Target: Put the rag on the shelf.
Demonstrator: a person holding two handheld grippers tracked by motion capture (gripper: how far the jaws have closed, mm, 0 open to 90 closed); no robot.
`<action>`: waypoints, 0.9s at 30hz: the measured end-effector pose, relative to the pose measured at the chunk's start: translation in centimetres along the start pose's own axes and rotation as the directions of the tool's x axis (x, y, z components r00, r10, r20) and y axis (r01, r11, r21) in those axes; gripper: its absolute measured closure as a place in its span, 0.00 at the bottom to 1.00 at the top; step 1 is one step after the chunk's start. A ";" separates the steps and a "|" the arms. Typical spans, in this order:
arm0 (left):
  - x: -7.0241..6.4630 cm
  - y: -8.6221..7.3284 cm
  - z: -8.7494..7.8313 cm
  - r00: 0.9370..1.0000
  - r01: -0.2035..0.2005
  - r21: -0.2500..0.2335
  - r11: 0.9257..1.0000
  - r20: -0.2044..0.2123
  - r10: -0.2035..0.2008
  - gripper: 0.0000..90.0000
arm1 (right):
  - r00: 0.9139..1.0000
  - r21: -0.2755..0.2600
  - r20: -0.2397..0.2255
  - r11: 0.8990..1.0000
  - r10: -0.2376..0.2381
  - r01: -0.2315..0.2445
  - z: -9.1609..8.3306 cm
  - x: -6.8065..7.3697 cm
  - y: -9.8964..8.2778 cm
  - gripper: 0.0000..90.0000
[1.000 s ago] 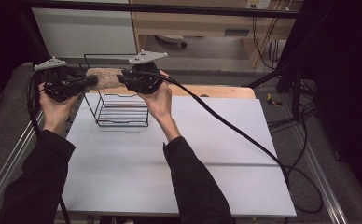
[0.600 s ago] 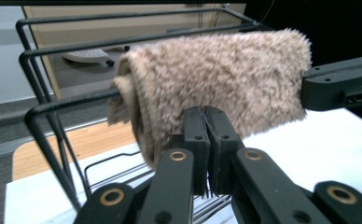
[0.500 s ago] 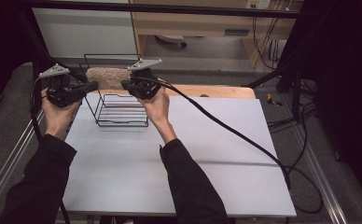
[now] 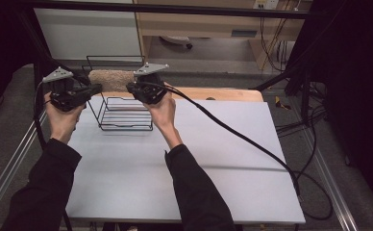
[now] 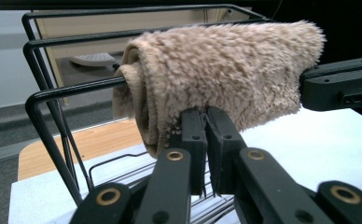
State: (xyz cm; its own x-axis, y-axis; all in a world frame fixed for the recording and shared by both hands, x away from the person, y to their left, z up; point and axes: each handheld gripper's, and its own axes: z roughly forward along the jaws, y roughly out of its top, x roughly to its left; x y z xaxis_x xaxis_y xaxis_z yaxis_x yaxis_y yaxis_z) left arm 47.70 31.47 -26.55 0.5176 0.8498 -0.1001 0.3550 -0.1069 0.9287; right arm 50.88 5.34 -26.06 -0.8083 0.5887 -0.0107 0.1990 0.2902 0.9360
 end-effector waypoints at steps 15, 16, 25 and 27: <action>-1.4 0.7 -2.2 1.000 -0.019 -0.010 1.000 0.016 0.019 0.66 | 1.000 -0.047 -0.023 0.999 -0.018 0.017 -3.7 0.5 1.7 0.62; -1.4 0.7 -2.3 1.000 -0.020 -0.007 1.000 0.017 0.020 0.63 | 0.999 -0.044 -0.026 0.999 -0.019 0.018 -4.1 0.5 1.7 0.60; -2.5 -0.6 -3.4 0.998 -0.054 0.020 0.998 0.027 0.053 0.39 | 0.999 -0.014 -0.026 0.999 0.035 -0.035 -6.7 -0.5 0.7 0.35; -2.7 -1.2 -3.5 0.998 -0.049 0.021 0.999 0.032 0.048 0.34 | 0.999 -0.012 -0.023 0.999 0.037 -0.037 -7.4 -0.7 0.2 0.28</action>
State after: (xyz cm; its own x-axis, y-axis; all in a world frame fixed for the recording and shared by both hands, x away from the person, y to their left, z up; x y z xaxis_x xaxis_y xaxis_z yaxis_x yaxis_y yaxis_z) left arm 43.18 31.13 -26.17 0.5584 0.8269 -0.0663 0.3452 -0.1589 0.9250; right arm 47.39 -0.64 -23.23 -0.8128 0.5817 0.0318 0.2222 0.2591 0.9399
